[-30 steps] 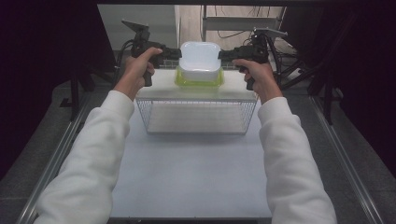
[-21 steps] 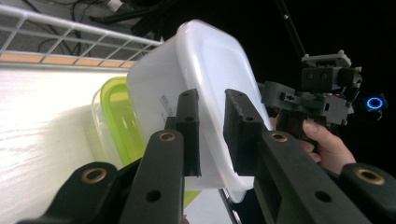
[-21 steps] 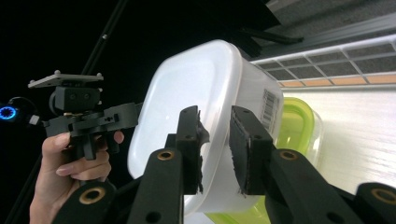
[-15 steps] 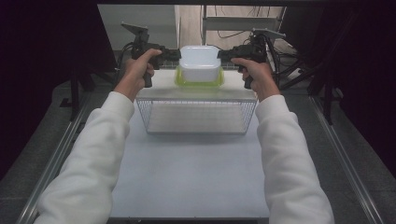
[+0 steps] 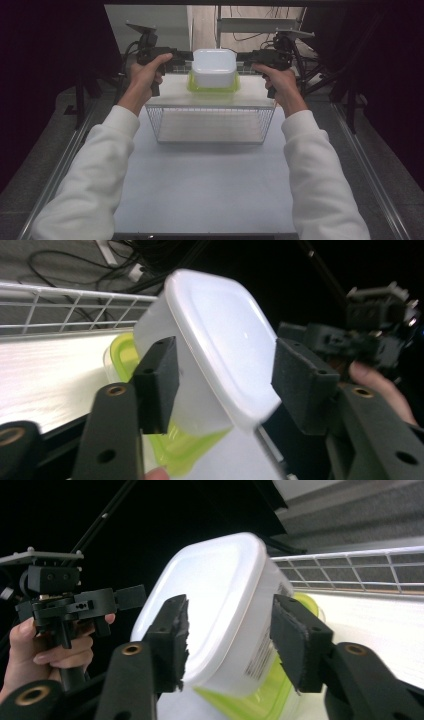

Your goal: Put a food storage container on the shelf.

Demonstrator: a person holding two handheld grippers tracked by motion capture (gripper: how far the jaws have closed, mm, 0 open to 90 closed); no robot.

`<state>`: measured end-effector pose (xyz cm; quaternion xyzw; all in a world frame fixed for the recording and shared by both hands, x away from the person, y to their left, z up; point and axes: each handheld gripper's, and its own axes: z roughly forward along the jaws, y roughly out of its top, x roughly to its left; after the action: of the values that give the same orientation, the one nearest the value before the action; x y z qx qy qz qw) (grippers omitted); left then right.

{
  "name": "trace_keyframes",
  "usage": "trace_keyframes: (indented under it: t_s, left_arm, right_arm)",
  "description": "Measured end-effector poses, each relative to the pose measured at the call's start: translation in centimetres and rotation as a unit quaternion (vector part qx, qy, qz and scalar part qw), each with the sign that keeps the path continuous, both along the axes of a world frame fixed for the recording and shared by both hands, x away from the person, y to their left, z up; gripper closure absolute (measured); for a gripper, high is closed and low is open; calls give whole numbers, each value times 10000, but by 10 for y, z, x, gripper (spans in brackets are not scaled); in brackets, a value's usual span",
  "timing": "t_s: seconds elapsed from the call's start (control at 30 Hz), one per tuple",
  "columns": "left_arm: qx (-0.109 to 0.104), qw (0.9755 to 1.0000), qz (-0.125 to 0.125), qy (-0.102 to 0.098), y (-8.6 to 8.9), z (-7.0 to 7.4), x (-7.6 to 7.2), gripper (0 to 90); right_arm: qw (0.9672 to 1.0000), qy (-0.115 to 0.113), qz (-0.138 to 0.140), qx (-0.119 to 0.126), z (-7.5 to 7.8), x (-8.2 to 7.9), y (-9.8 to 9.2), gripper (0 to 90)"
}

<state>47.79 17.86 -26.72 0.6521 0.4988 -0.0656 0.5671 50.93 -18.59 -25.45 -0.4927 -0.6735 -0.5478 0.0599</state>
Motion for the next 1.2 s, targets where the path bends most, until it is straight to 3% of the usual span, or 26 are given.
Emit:
trace_keyframes:
  t_s: [0.2, 0.33, 0.53, 0.67, 0.83, 0.97, 1.13, 1.2]
  left_arm:
    - [212, 9994, -161, -227, 9, -3, -31, 348]
    - [411, 9978, -287, -431, 16, -12, -55, 333]
    - [879, 9933, -341, -675, 25, -34, -92, 312]
    - [1029, 9909, -380, -784, 28, -57, -119, 302]
    - [1136, 9895, -440, -777, 28, -87, -144, 302]
    - [1250, 9882, -473, -748, 27, -108, -159, 304]
    - [1467, 9856, -576, -606, 22, -134, -171, 305]
    - [1472, 9856, -596, -574, 21, -143, -174, 304]
  right_arm:
    - [9973, -519, 199, -486, -2, -25, -9, 410]
    - [9945, -730, 299, -695, -4, -47, -15, 389]
    - [9854, -1033, 579, -1222, -14, -86, -18, 351]
    - [9812, -1097, 705, -1423, -31, -108, -23, 328]
    - [9812, -1062, 738, -1434, -59, -129, -36, 321]
    - [9819, -981, 772, -1427, -80, -144, -44, 321]
    - [9808, -783, 901, -1541, -112, -159, -49, 322]
    - [9800, -684, 953, -1606, -123, -162, -49, 321]
